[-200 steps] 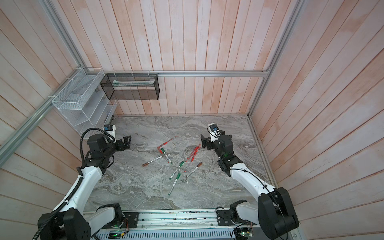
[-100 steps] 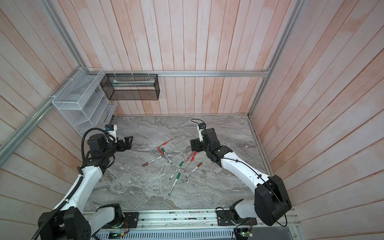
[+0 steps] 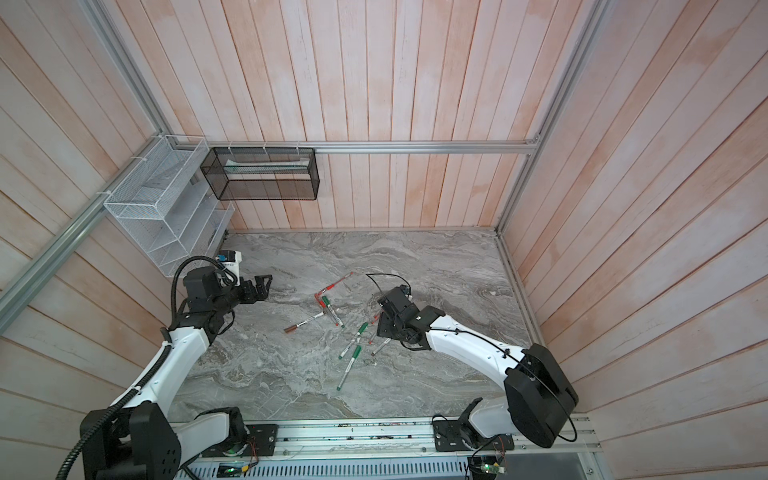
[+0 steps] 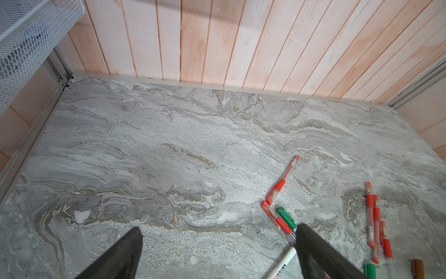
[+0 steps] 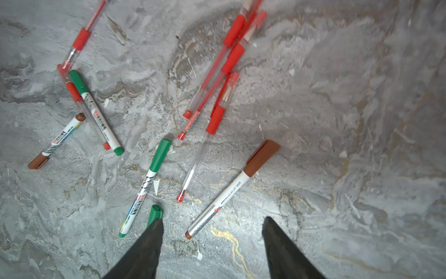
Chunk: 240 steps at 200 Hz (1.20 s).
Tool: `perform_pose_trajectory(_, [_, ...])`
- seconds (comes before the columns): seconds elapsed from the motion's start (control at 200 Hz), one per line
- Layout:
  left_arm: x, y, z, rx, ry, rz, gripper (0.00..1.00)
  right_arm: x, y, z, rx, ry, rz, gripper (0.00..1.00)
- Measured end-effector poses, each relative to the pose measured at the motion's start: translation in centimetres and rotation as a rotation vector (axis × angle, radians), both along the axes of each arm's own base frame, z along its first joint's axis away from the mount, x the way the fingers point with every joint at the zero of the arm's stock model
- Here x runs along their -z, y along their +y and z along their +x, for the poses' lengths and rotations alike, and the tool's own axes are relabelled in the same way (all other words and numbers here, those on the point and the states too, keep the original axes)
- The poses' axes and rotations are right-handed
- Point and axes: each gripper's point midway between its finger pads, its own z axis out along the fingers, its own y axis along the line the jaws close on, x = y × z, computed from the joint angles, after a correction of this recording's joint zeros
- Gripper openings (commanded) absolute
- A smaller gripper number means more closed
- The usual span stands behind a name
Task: Open the pen caps
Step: 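Reach the right gripper down to the brown-capped white marker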
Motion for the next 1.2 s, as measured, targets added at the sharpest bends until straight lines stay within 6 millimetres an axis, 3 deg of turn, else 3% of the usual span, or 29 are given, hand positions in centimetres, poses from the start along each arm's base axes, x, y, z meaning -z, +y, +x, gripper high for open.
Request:
perform_pose_trajectory(0.22, [0.1, -0.4, -0.1, 0.011, 0.005, 0.0, 1.0, 4.1, -0.4, -1.5, 0.043, 0.134, -0.032, 0.52])
perform_pose_trajectory(0.385, [0.2, -0.6, -0.1, 0.015, 0.009, -0.001, 1.0, 5.5, -0.2, -1.8, 0.037, 0.178, -0.053, 0.44])
perform_pose_trajectory(0.62, [0.3, -0.4, -0.2, 0.008, 0.016, 0.002, 1.0, 6.7, -0.2, -1.9, 0.022, 0.217, -0.096, 0.44])
perform_pose_trajectory(0.935, [0.4, -0.6, -0.2, 0.013, 0.019, 0.002, 1.0, 6.2, -0.4, -1.2, 0.019, 0.224, -0.108, 0.44])
perform_pose_trajectory(1.2, [0.3, -0.7, -0.2, 0.014, 0.017, 0.002, 1.0, 4.3, -1.5, 1.9, 0.116, 0.169, -0.031, 0.48])
